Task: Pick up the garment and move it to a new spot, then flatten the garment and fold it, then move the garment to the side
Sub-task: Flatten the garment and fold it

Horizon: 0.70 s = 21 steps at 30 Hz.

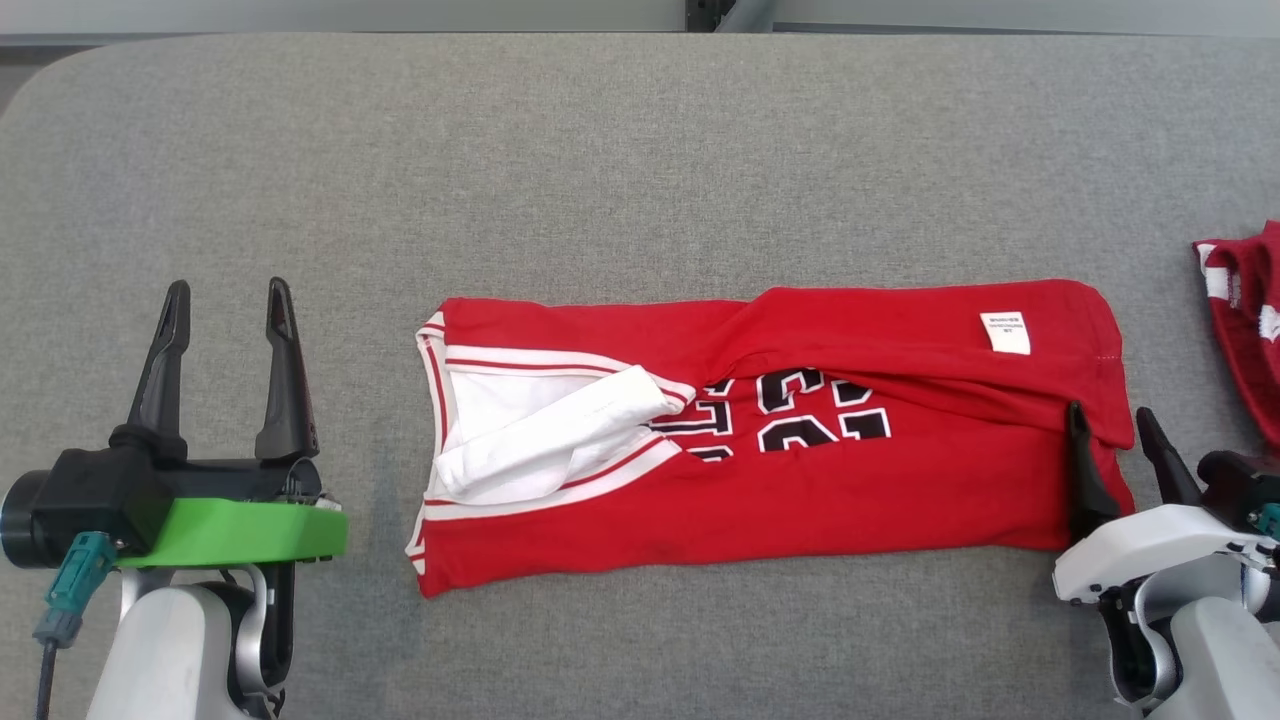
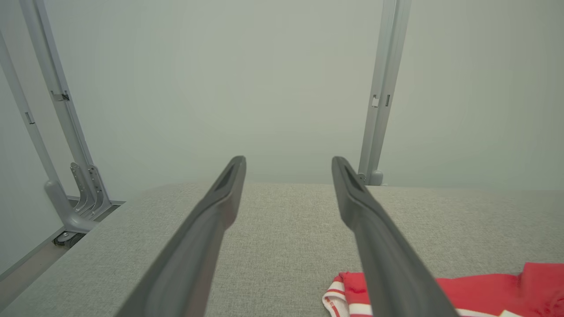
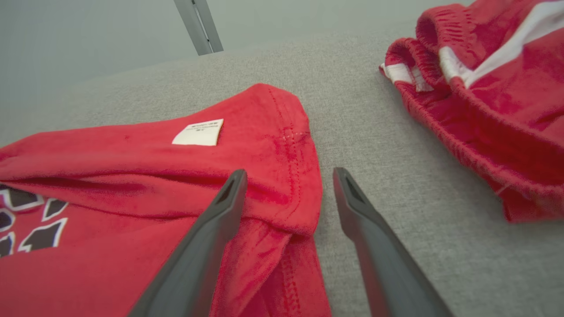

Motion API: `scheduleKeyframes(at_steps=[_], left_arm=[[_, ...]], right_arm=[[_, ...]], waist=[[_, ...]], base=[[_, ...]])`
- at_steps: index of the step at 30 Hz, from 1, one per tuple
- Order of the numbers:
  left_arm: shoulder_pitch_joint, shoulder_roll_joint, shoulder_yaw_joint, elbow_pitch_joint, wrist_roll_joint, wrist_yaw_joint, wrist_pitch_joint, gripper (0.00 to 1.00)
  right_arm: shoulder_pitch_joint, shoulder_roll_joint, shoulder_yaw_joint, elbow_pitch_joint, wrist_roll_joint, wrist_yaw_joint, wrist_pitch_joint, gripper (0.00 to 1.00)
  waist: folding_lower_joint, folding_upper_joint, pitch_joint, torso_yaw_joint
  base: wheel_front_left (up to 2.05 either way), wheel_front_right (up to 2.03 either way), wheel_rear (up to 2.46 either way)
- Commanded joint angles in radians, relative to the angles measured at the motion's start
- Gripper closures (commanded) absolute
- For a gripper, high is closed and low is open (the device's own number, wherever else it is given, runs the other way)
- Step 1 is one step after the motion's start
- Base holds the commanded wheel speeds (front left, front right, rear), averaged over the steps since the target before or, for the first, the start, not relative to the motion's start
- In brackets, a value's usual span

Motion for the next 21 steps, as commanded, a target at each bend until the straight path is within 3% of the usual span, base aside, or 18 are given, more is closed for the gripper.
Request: scheduleKeyframes(at_steps=[1,9,10,11,12,17,21], left_arm=[[-0.013,-0.005,0.005,0.003,0.006,-0.006,-0.004,0.00],[-0.028,-0.030,0.030,0.022,0.026,-0.038,-0.004,0.00],[-0.030,-0.033,0.033,0.025,0.029,-0.041,-0.004,0.00],[-0.033,-0.035,0.037,0.027,0.032,-0.045,-0.004,0.00],[-0.036,-0.036,0.041,0.029,0.037,-0.048,-0.004,0.00],[-0.039,-0.047,0.054,0.029,0.050,-0.056,-0.004,0.00],[-0.041,-0.055,0.068,0.030,0.061,-0.064,-0.004,0.00]], right_arm=[[-0.018,0.000,0.010,0.018,0.017,-0.001,-0.007,0.00],[-0.057,0.027,0.081,0.183,0.087,-0.001,0.001,0.00],[-0.058,0.032,0.095,0.198,0.095,-0.001,0.002,0.11],[-0.062,0.036,0.107,0.210,0.102,-0.001,0.000,0.60],[-0.066,0.040,0.116,0.219,0.112,0.000,0.000,1.00],[-0.085,0.028,0.134,0.219,0.143,-0.001,-0.014,1.00],[-0.107,-0.040,0.101,0.171,0.168,-0.002,-0.023,1.00]], waist=[[0.0001,0.0000,0.015,0.007],[0.0001,0.0000,0.036,0.003],[0.0001,0.0000,0.037,0.002],[0.0001,0.0000,0.038,0.000],[0.0001,0.0000,0.038,-0.003],[0.0001,0.0000,0.041,-0.015],[0.0001,0.0000,0.042,-0.032]], base=[[0.00,0.00,0.00],[0.00,0.00,0.00],[0.00,0.00,0.00],[0.00,0.00,0.00],[0.00,0.00,0.00],[0.00,0.00,0.00],[0.00,0.00,0.00]])
